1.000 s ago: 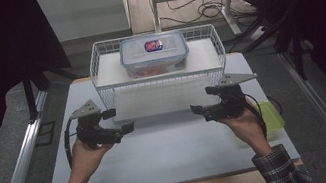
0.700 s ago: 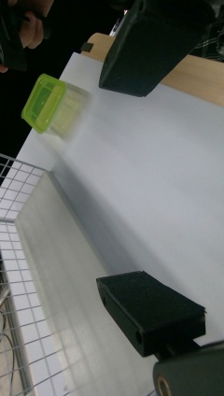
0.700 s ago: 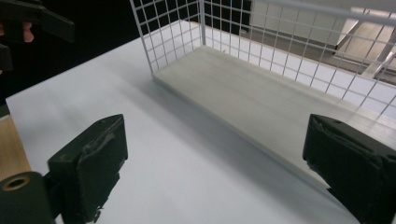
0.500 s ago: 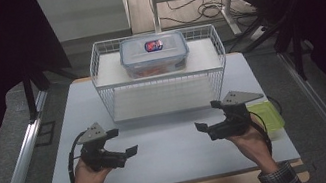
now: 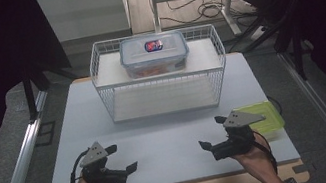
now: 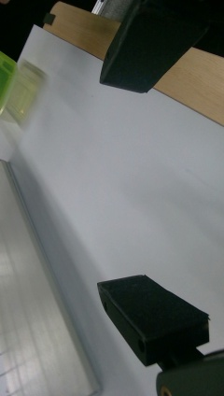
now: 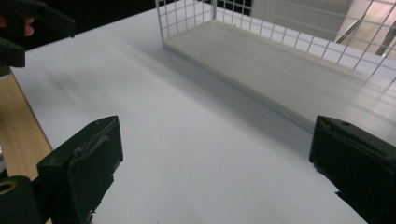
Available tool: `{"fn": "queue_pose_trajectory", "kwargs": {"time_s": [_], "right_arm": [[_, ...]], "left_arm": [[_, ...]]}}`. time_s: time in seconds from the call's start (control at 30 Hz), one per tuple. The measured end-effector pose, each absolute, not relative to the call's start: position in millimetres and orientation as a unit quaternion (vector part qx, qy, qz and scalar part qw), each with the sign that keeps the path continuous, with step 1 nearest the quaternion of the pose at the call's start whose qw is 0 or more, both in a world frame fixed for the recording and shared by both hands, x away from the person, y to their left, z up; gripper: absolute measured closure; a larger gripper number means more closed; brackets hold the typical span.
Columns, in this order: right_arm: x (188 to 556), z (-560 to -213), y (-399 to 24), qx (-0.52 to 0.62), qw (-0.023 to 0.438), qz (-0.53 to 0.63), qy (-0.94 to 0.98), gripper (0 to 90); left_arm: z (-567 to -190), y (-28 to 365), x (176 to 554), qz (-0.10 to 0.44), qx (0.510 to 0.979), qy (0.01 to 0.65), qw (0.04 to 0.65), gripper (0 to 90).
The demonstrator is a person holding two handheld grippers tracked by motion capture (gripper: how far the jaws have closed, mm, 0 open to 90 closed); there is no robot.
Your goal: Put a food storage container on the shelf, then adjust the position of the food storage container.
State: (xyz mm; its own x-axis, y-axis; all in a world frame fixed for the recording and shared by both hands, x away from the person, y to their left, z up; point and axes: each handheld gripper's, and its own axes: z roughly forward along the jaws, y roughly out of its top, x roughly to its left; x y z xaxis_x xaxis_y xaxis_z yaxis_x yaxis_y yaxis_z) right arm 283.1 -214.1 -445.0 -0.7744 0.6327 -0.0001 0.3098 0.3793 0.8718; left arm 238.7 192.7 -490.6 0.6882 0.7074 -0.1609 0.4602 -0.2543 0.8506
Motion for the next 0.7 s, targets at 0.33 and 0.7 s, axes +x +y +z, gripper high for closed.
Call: {"fn": "queue_pose_trajectory", "kwargs": {"time_s": [0.33,0.7], "right_arm": [[277,-473,-215,0.303,0.154,0.450,0.825,2.9],[282,-480,-218,0.325,0.169,0.419,0.831,0.3]], "left_arm": [[-515,201,232,0.143,0.792,0.384,0.453,4.8],[-519,200,232,0.143,0.795,0.381,0.449,4.7]]}}
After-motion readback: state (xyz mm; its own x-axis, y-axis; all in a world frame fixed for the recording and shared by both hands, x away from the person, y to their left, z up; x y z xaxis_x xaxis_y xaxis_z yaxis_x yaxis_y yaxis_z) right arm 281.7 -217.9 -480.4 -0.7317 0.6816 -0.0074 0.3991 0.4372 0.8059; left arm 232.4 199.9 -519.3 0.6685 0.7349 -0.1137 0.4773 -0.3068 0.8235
